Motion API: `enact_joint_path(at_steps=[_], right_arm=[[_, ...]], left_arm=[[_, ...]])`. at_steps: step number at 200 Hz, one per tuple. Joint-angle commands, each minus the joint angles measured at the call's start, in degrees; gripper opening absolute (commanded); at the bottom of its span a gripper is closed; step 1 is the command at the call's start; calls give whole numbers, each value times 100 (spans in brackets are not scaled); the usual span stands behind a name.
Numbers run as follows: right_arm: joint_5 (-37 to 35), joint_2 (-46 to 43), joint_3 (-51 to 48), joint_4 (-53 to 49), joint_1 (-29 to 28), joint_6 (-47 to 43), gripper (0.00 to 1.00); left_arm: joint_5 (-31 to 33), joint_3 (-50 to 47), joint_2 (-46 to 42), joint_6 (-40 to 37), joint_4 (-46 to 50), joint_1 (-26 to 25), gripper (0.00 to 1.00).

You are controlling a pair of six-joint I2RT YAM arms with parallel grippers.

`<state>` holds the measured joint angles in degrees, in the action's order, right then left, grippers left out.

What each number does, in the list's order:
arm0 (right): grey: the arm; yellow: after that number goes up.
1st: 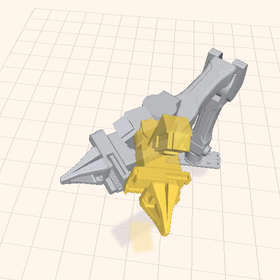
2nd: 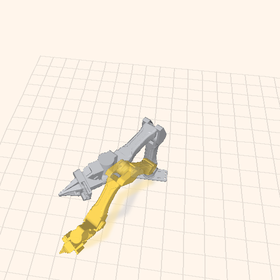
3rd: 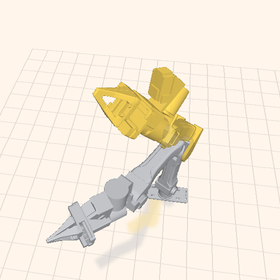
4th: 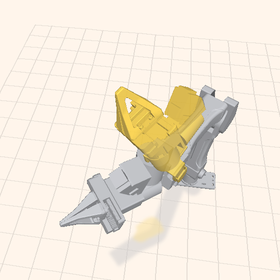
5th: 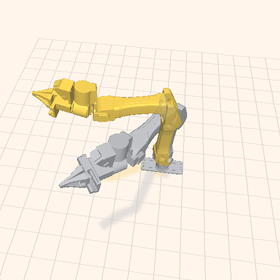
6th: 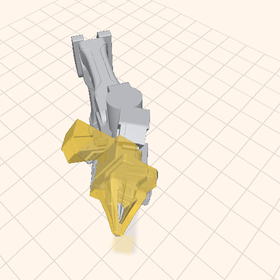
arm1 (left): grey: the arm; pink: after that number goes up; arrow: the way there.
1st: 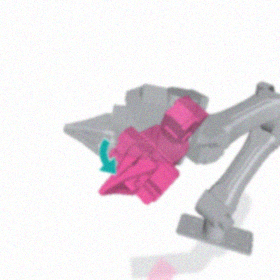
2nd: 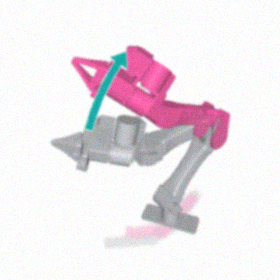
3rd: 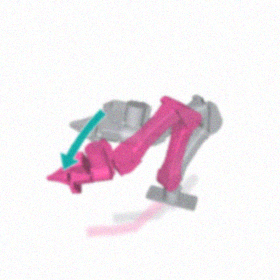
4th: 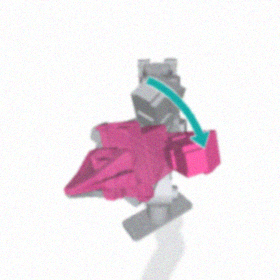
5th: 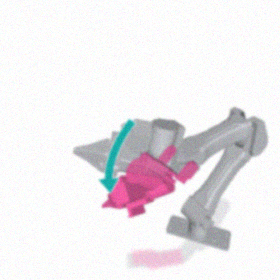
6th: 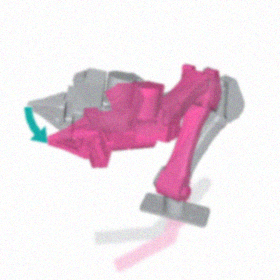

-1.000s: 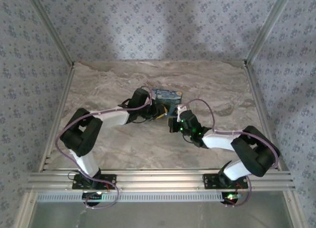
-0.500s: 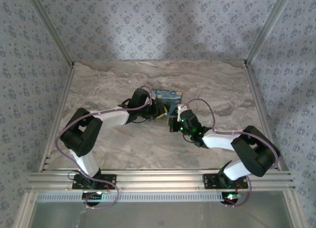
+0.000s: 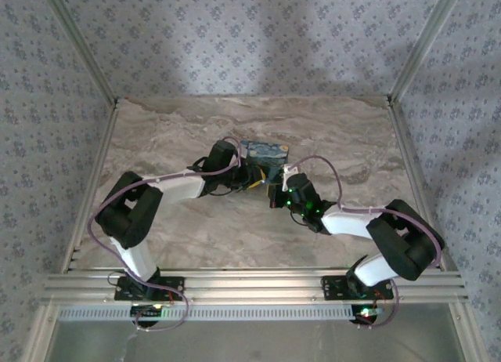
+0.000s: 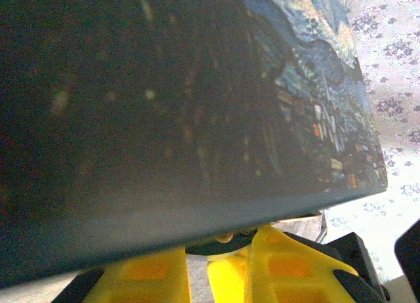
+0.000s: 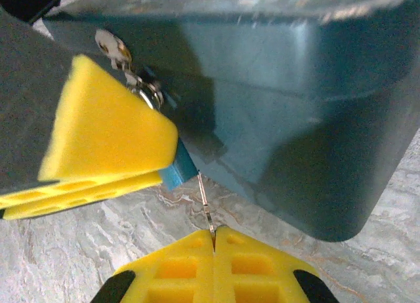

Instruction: Unlock a padlock with a key

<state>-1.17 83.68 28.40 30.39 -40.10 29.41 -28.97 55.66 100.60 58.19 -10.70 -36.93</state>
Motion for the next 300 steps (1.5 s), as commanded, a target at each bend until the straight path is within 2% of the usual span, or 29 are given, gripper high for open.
enact_joint_path(at_steps=[1, 94, 166, 227, 300], right_arm=[[-139, -73, -9, 194, 37, 109, 0], [-47, 61, -18, 249, 57, 107, 0], [-12, -244, -473, 73, 156, -93, 0], [173, -238, -744, 561, 105, -57, 0], [277, -21, -399, 844, 105, -163, 0]], left_arm=[[-122, -46, -80, 60, -227, -52, 21], [-138, -65, -80, 96, -290, -63, 21], [-111, -89, -128, 183, -361, -76, 21], [-87, -90, -136, 209, -384, -95, 21], [-83, -95, -137, 202, -382, -103, 21]])
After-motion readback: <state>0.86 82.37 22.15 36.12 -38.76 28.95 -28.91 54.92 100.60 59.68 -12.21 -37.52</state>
